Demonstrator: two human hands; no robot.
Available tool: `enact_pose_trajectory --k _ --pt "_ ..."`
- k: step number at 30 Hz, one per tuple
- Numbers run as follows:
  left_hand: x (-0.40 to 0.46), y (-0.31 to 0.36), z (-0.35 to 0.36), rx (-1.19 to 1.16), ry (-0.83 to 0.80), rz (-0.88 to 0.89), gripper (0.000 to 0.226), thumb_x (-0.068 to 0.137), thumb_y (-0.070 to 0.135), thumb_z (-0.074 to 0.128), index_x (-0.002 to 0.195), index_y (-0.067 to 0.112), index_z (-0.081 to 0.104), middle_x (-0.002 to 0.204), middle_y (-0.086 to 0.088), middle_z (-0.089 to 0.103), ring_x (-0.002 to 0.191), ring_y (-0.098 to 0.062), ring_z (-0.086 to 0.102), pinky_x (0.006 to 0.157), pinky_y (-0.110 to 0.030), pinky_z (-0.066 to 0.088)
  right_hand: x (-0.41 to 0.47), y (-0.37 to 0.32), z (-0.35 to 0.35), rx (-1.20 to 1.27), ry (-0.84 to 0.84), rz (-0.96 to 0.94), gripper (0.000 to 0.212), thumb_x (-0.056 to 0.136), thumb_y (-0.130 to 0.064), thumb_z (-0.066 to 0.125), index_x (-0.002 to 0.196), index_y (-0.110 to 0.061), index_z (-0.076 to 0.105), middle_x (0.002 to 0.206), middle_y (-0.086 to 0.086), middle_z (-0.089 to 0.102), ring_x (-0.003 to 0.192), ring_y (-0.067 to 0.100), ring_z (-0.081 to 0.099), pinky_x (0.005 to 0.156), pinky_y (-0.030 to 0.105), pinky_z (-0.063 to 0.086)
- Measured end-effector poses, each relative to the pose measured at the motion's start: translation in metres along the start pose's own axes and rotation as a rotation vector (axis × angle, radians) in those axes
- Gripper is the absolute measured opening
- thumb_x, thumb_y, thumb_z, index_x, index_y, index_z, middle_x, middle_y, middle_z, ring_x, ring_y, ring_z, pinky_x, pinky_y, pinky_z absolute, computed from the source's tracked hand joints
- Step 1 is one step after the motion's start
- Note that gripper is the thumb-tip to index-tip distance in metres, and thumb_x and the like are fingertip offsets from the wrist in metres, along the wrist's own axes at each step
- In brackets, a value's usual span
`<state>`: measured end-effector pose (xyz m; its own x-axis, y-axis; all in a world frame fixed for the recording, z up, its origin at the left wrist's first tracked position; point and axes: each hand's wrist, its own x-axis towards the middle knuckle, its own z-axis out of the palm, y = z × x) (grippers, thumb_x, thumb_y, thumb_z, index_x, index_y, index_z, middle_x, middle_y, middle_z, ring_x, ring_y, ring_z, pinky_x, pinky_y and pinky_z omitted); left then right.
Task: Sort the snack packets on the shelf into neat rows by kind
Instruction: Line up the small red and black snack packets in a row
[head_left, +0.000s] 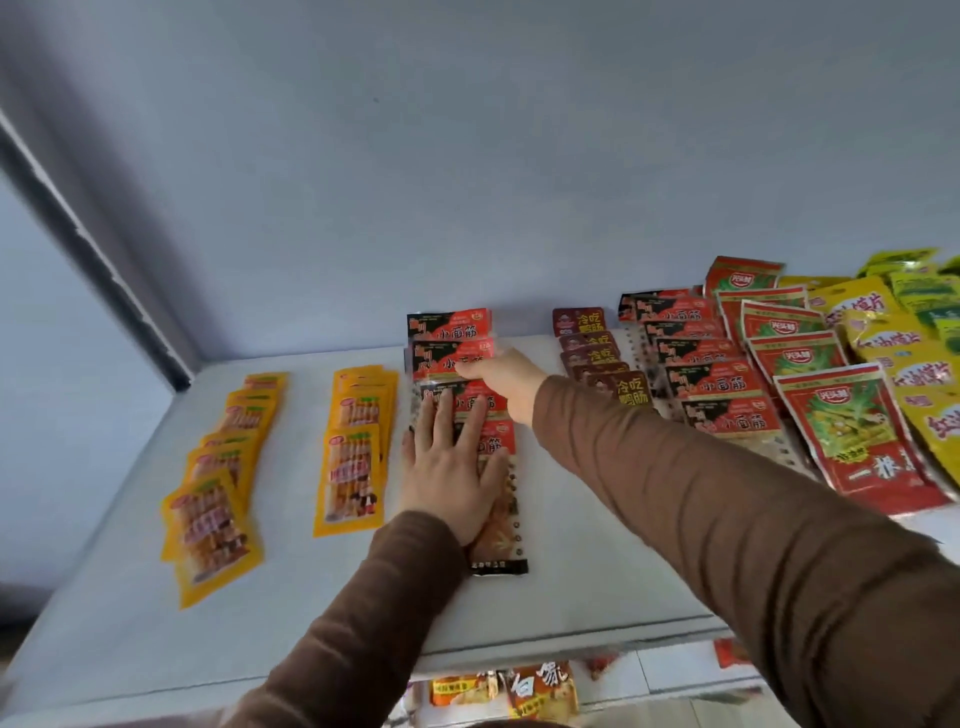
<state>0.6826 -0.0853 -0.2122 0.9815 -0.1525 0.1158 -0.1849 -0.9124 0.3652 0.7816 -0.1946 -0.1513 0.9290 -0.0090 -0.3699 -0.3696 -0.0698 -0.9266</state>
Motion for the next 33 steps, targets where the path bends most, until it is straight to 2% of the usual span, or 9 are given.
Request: enact_pose_trajectory --k 4,7,12,17,22,25,27,30,33 --pt "0.003 0.007 0.004 -0.064 -0.047 -0.019 0.068 0.097 0.066 0.023 0.158 0.041 0.006 0.169 0.001 -0.008 0.152 -0.019 -0.023 0.120 -0.062 -0.008 -0.004 0.010 0.003 -0.148 0.157 -0.147 0.026 0.090 -0.020 0.070 0.114 -0.010 0.069 0.107 0.004 0.073 0.097 0.022 0.068 0.083 0.032 0.052" --pt "0.004 0.009 0.005 -0.115 -0.064 -0.015 0.066 0.097 0.067 0.025 0.157 0.045 0.006 0.169 0.005 -0.006 0.153 -0.016 -0.020 0.119 -0.063 -0.010 -0.001 0.005 -0.009 -0.039 0.124 -0.055 0.025 0.091 -0.013 0.069 0.114 -0.006 0.068 0.110 0.011 0.072 0.100 0.028 0.069 0.090 0.041 0.054" --pt "0.002 0.004 0.004 -0.129 -0.056 -0.001 0.065 0.098 0.065 0.027 0.157 0.046 0.007 0.169 0.006 -0.004 0.154 -0.016 -0.015 0.121 -0.059 -0.008 0.005 -0.010 -0.015 0.054 -0.034 0.126 0.023 0.091 -0.015 0.070 0.113 -0.008 0.068 0.105 0.013 0.074 0.087 0.028 0.071 0.066 0.034 0.055" --pt "0.003 0.008 0.004 -0.146 -0.042 0.003 0.065 0.099 0.063 0.031 0.157 0.044 0.011 0.169 0.007 -0.003 0.154 -0.015 -0.016 0.122 -0.058 -0.008 0.013 -0.002 -0.020 -0.023 -0.024 0.073 0.019 0.088 -0.022 0.074 0.104 -0.013 0.070 0.097 0.004 0.075 0.089 0.023 0.069 0.070 0.033 0.051" --pt "0.014 0.023 0.002 -0.597 0.195 0.070 0.069 0.096 0.055 0.044 0.158 0.037 0.017 0.169 0.007 -0.005 0.155 -0.011 -0.006 0.124 -0.048 0.004 0.018 -0.001 -0.046 -0.031 0.109 -0.134 0.020 0.091 -0.020 0.071 0.110 -0.018 0.069 0.108 -0.004 0.071 0.100 0.013 0.061 0.086 0.032 0.044" --pt "0.048 0.008 -0.008 -0.894 0.314 -0.206 0.068 0.096 0.045 0.049 0.156 0.032 0.019 0.167 0.002 0.013 0.152 -0.017 0.016 0.121 -0.044 0.017 0.020 0.000 -0.062 -0.033 0.131 -0.171 0.023 0.092 -0.019 0.069 0.115 -0.017 0.068 0.107 -0.006 0.070 0.096 0.008 0.061 0.074 0.022 0.042" --pt "0.085 -0.005 -0.015 -1.153 0.176 -0.493 0.062 0.098 0.032 0.050 0.154 0.021 0.026 0.151 -0.011 0.043 0.135 -0.023 0.046 0.113 -0.045 0.039 0.020 0.002 -0.066 -0.030 0.124 -0.150 0.025 0.092 -0.021 0.070 0.116 -0.016 0.068 0.106 -0.007 0.071 0.093 0.006 0.061 0.069 0.021 0.040" --pt "0.121 -0.010 -0.024 -1.341 -0.051 -0.642 0.019 0.101 0.019 0.048 0.107 0.008 0.061 0.084 -0.007 0.057 0.066 -0.015 0.059 0.065 -0.028 0.045 0.020 0.007 -0.067 -0.004 0.053 -0.096 0.023 0.090 -0.021 0.073 0.111 -0.016 0.070 0.105 -0.002 0.074 0.100 0.016 0.066 0.087 0.032 0.048" --pt "0.138 -0.012 -0.027 -1.316 -0.102 -0.633 0.019 0.095 0.017 0.054 0.076 0.014 0.056 0.082 -0.007 0.057 0.081 -0.024 0.055 0.074 -0.041 0.045 0.020 0.005 -0.072 -0.063 -0.023 -0.051 0.025 0.089 -0.020 0.073 0.112 -0.013 0.070 0.109 0.002 0.074 0.107 0.022 0.067 0.095 0.036 0.051"
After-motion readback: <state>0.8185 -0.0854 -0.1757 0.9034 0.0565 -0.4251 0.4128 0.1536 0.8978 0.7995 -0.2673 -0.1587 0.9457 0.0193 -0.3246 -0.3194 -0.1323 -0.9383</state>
